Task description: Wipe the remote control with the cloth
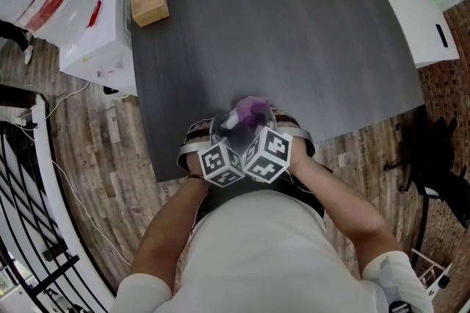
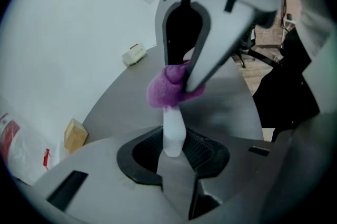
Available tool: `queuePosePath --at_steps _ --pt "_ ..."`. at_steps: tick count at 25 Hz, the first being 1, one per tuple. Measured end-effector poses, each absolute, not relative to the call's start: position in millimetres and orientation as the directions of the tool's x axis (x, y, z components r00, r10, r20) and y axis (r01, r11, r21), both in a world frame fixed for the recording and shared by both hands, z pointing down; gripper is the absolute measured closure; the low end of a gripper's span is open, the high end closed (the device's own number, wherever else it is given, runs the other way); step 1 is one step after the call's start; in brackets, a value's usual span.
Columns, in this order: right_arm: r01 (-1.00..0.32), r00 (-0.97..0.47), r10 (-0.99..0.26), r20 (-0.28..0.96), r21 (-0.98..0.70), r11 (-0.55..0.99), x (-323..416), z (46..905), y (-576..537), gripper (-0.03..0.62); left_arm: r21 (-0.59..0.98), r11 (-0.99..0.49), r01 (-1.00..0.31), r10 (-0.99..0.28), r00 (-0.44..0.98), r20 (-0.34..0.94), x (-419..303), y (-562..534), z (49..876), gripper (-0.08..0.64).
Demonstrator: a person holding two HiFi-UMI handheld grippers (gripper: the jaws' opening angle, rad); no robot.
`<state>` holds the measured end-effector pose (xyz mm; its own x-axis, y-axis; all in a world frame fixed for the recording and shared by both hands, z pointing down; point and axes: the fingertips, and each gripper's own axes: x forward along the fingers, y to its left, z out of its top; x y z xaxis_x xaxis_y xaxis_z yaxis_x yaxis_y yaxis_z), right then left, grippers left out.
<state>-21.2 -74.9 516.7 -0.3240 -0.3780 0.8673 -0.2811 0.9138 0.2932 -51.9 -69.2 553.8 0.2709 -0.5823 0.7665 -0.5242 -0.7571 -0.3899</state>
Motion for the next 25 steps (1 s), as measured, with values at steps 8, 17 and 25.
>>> queuePosePath --at_steps 8,17,25 --pt "-0.298 -0.507 -0.124 0.853 -0.038 0.954 -53 509 -36 0.483 -0.345 -0.754 -0.558 -0.563 0.28 0.778 -53 -63 565 0.456" --pt "-0.391 -0.375 -0.36 0.854 0.206 0.897 -11 526 -111 0.482 -0.137 -0.735 -0.665 -0.48 0.366 0.797 -63 -58 582 0.454" --pt "-0.394 -0.371 -0.344 0.863 0.189 0.899 -23 529 -115 0.482 -0.05 -0.773 -0.633 -0.413 0.441 0.797 -48 -68 569 0.387"
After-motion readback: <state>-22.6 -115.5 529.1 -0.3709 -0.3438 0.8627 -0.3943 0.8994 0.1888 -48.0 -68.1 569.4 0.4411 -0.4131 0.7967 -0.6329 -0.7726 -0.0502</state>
